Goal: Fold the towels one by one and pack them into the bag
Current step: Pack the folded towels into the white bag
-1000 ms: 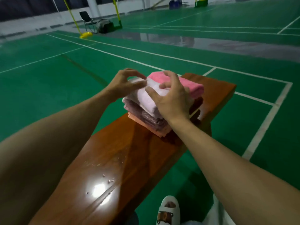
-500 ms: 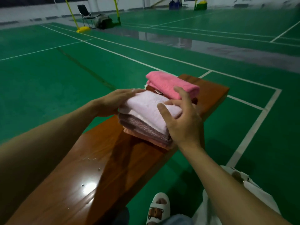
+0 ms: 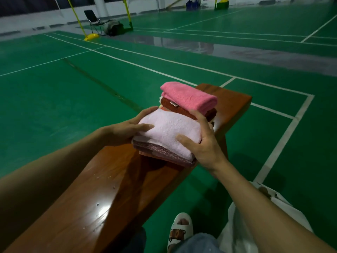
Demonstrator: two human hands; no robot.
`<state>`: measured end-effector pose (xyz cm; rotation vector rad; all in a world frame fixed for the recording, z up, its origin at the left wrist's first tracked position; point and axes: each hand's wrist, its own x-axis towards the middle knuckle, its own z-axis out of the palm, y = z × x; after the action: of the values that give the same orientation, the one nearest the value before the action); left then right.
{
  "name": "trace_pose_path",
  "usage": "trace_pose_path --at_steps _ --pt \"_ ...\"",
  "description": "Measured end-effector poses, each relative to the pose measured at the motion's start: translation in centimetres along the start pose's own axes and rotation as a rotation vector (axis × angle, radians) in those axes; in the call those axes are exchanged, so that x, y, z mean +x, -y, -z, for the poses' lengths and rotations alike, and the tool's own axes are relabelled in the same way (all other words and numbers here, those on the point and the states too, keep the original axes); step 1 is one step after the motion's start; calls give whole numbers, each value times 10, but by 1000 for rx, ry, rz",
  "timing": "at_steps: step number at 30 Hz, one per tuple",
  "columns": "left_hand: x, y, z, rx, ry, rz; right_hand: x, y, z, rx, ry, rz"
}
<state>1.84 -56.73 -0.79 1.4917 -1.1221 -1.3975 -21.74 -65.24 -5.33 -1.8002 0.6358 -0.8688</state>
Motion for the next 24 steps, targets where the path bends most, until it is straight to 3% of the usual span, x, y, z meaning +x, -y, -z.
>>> trace_pose_path --at_steps 4,10,17,24 --pt "-6 9 -10 86 -32 -86 -15 -14 4 117 56 -27" --pt "-3 13 -35 132 -217 -216 -34 -15 9 180 -87 25" --pt "11 14 -85 182 -283 -300 -53 -32 39 410 -109 12" --pt "18 7 -155 198 -278 -333 -82 -48 99 339 -166 25"
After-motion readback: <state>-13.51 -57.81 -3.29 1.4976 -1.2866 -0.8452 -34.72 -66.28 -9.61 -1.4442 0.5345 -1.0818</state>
